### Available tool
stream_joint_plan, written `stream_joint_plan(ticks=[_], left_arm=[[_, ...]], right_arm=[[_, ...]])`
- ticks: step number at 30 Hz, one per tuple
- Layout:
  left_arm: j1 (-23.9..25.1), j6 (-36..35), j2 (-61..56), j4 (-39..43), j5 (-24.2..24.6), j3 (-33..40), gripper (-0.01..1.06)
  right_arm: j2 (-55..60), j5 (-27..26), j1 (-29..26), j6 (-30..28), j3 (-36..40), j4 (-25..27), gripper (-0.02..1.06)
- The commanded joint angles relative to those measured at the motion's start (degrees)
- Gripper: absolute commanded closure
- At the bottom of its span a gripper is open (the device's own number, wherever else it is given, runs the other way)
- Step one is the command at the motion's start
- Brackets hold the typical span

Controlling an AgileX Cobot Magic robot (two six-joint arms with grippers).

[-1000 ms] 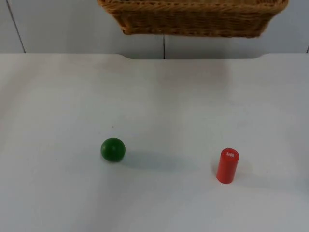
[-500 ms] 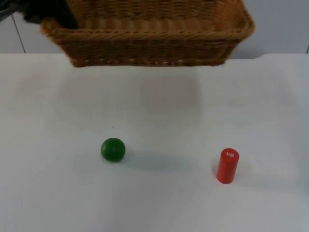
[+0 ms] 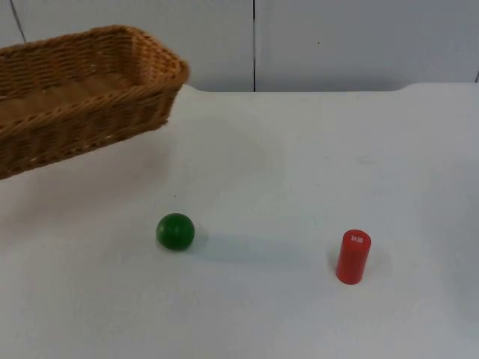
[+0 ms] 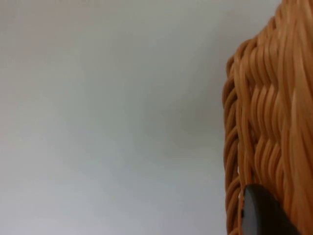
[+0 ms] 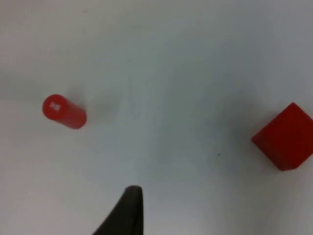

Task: Pick up the basket with the left hand and place the object to the left of the red cylinder into the basket with the right hand.

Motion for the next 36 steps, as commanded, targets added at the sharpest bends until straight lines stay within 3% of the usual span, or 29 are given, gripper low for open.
stream_joint_plan(ticks=[1,5,16,20,28,36], left_arm=[[2.23,4.6,-1.88,-6.46,-1.37,2.69,1.05],[7.26,11.74,-2.79,-11.39,-2.26,6.38,1.05],[7.58,11.74,-2.79,-14.05,-6.53,6.97,1.05],[7.58,11.74,-2.79,-14.48,-7.5,6.97,1.05],[7.58,11.74,-2.79,-14.48,-7.86,6.97,1.05],[7.58,11.74,-2.79,-14.48,-8.49,6.97,1.05]], right_arm=[[0.02,0.21,1.26,-1.52,-0.07,1.1,-0.01],[0.02,-0.65,9.91,-2.48,-0.07,-1.63,-0.01],[4.92,-0.87,25.13,-2.48,-1.35,-3.53,-0.01],[15.5,-3.73,34.35,-1.36,-7.64,-3.53,-0.01],[32.45,-14.6,40.15,-1.21,-16.95,-4.79,-0.01],[48.99,-16.9,41.2,-3.29,-29.19,-7.52,-0.01]])
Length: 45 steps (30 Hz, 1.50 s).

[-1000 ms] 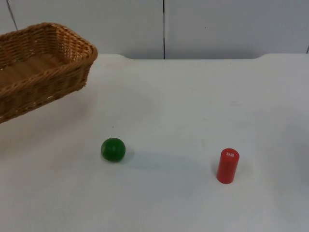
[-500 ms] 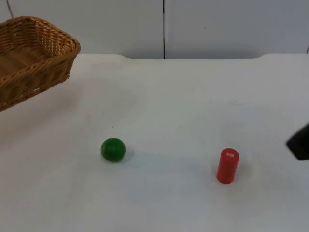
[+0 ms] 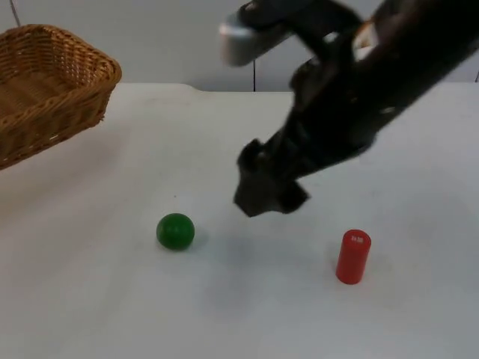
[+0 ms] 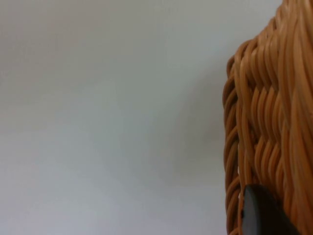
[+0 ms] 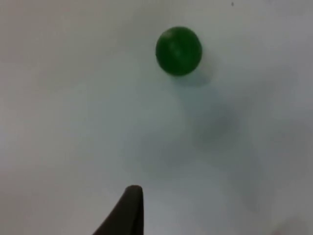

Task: Pick up the basket with the left hand and place the object to the left of the red cylinder into the basket with the right hand.

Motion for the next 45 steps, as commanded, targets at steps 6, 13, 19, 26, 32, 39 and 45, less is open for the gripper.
stream_joint_plan(ticks=[6,13,19,26,32,39,45], left_arm=[[0.19,-0.13,-0.64,-2.22,-0.05,0.05,1.05],[0.19,-0.13,-0.64,-2.22,0.19,0.05,1.05],[0.19,-0.13,-0.64,-2.22,-0.06,0.05,1.05],[0.19,-0.13,-0.64,-2.0,-0.03,0.05,1.05],[0.19,-0.13,-0.64,-2.0,-0.03,0.05,1.05],[0.19,0.08,-0.64,-1.87,-0.08,0.05,1.05],[0.19,0.08,-0.64,-1.87,-0.08,0.05,1.05]], right_arm=[[11.99,-4.15,1.36,-2.53,-9.02,-0.51,-0.01],[21.56,-6.59,3.88,-5.05,-16.47,-0.64,-0.01],[29.7,-7.42,3.78,-5.05,-23.21,-0.64,-0.01],[36.24,-9.12,3.78,-4.91,-28.96,-0.42,0.08],[37.1,-10.05,3.78,-4.91,-29.26,-0.42,0.62],[29.7,-0.81,3.78,-4.82,-29.26,-0.54,1.04],[18.65,11.82,3.78,-4.52,-29.26,-0.64,1.04]])
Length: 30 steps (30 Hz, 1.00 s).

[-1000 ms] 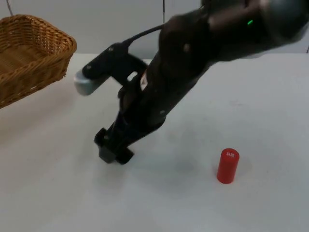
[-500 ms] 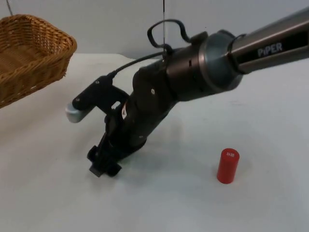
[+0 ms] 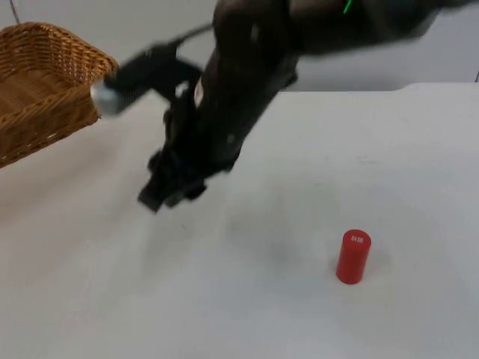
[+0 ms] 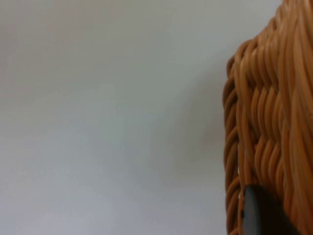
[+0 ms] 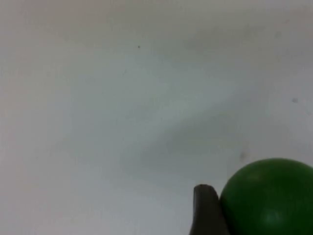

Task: Pick up the basket with the left hand and place the object to the left of the red cylinder into the basket with the right hand.

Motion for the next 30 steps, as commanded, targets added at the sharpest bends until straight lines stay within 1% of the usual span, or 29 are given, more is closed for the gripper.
stream_joint_plan(ticks=[1,3,6,9,14,17,18,19,22,24,26,27,29,30], left_arm=[[0.19,-0.04,-0.64,-1.32,0.11,0.05,1.05],[0.19,-0.04,-0.64,-1.2,0.11,0.05,1.05],[0.19,-0.04,-0.64,-1.2,0.11,0.05,1.05],[0.19,-0.04,-0.64,-1.2,0.11,0.05,1.05],[0.19,-0.04,-0.64,-1.17,0.25,0.05,1.05],[0.19,-0.04,-0.64,-1.17,0.34,0.05,1.05],[0.19,-0.04,-0.64,-1.07,0.32,0.05,1.05],[0.19,-0.04,-0.64,-1.07,0.32,0.05,1.05],[0.19,-0.04,-0.64,-0.95,0.71,0.05,1.05],[0.19,-0.04,-0.64,-0.95,0.71,0.05,1.05],[0.19,-0.04,-0.64,-0.95,0.71,0.05,1.05],[0.19,-0.04,-0.64,-0.95,0.93,0.05,1.05],[0.19,-0.04,-0.64,-0.91,1.35,0.05,1.05],[0.19,-0.04,-0.64,-0.91,1.35,0.05,1.05]], right_arm=[[-6.97,6.42,0.04,0.08,-0.7,-0.16,1.04],[-8.73,7.38,0.04,0.08,-0.7,-0.16,1.04],[-12.21,7.57,0.04,0.08,-0.7,0.0,1.04],[-13.08,7.57,0.04,0.08,-0.7,0.0,1.04],[-13.21,5.7,0.04,0.08,-0.7,0.11,1.04],[-12.63,4.02,0.04,0.08,-3.78,0.54,1.04],[-11.16,3.89,0.04,-0.38,-7.35,2.29,1.04],[-11.16,3.89,0.04,-0.38,-7.35,2.29,1.04],[-5.41,5.3,0.04,-0.53,-18.11,4.62,1.04],[0.17,6.82,0.17,-2.34,-26.98,7.93,1.04],[1.19,7.03,0.17,-2.51,-28.48,8.45,1.04],[5.82,7.65,0.17,-3.14,-35.96,10.6,1.04],[11.93,8.0,0.17,-3.14,-43.33,11.86,1.04],[11.93,8.0,0.17,-3.14,-43.33,11.86,1.04]])
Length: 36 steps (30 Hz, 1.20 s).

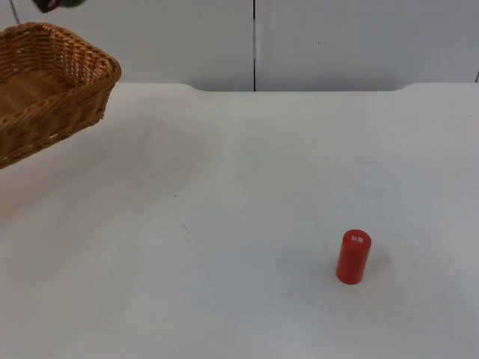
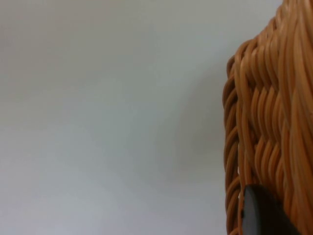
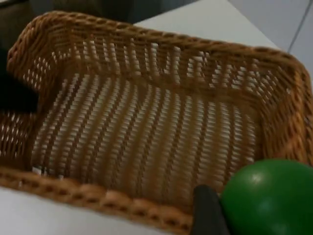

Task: Pick up the basket with the left hand and place the object to the left of the red cylinder into the basket with the right hand.

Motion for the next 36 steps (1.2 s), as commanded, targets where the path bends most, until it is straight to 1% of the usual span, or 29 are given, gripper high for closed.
stream_joint_plan(ticks=[1,4,6,8,9,10,11,13,14,15,16,17,18,19,20,22,23,25,28,29,30,33,34,36], left_arm=[[0.19,-0.14,-0.64,-0.91,1.26,0.05,1.05],[0.19,-0.14,-0.64,-0.8,1.5,0.05,1.05],[0.19,-0.14,-0.64,-0.8,1.5,0.05,1.05],[0.19,-0.14,-0.64,-0.8,1.5,0.05,1.05],[0.19,-0.14,-0.64,-0.8,1.5,0.05,1.05],[0.19,-0.14,-0.54,-0.8,1.5,0.05,1.05],[0.19,-0.14,-0.54,-0.8,1.5,0.05,1.05],[0.19,-0.14,-0.54,-0.8,1.5,0.05,1.05],[0.19,-0.14,-0.54,-0.8,1.5,0.05,1.05],[0.19,-0.14,-0.54,-0.8,1.5,0.05,1.05],[0.19,-0.14,-0.54,-0.8,1.5,0.05,1.05],[0.19,-0.14,-0.54,-0.8,1.5,0.05,1.05],[0.19,-0.14,-0.54,-0.8,1.5,0.05,1.05],[0.19,-0.14,-0.54,-0.8,1.5,0.05,1.05],[0.19,-0.14,-0.54,-0.8,1.4,0.05,1.05],[0.19,-0.14,-0.54,-0.8,1.28,0.05,1.05],[0.19,-0.14,-0.54,-0.8,1.28,0.05,1.05],[0.19,-0.14,-0.54,-0.8,1.05,0.05,1.05],[0.19,-0.14,-0.54,-0.68,1.04,0.05,1.05],[0.19,-0.14,-0.54,-0.68,1.04,0.05,1.05],[0.19,-0.14,-0.54,-0.43,1.04,0.05,1.05],[0.19,0.96,-0.54,-0.43,1.15,0.05,1.05],[0.19,0.96,-0.54,-0.43,1.15,0.05,1.05],[0.19,0.94,-0.54,-0.43,1.38,0.05,1.05]], right_arm=[[5.17,1.03,0.17,-0.79,-6.84,1.75,1.04],[11.82,0.62,0.17,-0.79,-13.92,1.97,1.04],[13.73,0.18,0.17,-0.79,-15.36,1.97,1.04],[15.76,-1.75,0.17,-0.79,-15.6,1.97,0.96],[15.76,-1.75,0.17,-0.79,-15.6,1.97,0.96],[16.55,-2.4,0.17,-0.79,-15.6,1.97,0.89],[16.81,-3.11,0.17,-0.79,-15.47,1.97,0.79],[17.23,-4.06,0.17,-0.79,-15.34,2.45,0.57],[17.23,-4.06,0.17,-0.79,-15.34,2.45,0.57],[17.34,-4.48,0.17,-0.79,-15.34,3.17,0.43],[17.34,-4.93,0.17,-0.79,-15.34,3.29,0.23],[17.23,-5.0,0.17,-0.79,-15.34,3.29,0.13],[17.23,-5.0,0.17,-0.79,-15.34,3.29,0.13],[17.09,-5.0,0.17,-0.79,-15.34,3.29,0.05],[16.62,-4.39,0.17,-0.79,-15.34,3.29,-0.01],[14.87,-2.38,0.17,-0.79,-15.34,3.29,-0.01],[14.87,-2.38,0.17,-0.79,-15.34,3.29,-0.01],[11.49,1.76,0.05,-0.79,-15.34,2.38,-0.01],[5.78,10.03,-0.04,-0.67,-15.34,-2.39,-0.01],[5.78,10.03,-0.04,-0.67,-15.34,-2.39,-0.01],[3.98,12.44,-0.04,-0.33,-15.34,-3.68,-0.01],[-1.99,19.8,-0.04,2.65,-15.34,-7.77,-0.01],[-1.99,19.8,-0.04,2.65,-15.34,-7.77,-0.01],[-5.0,23.0,-0.04,3.75,-15.34,-9.22,-0.01]])
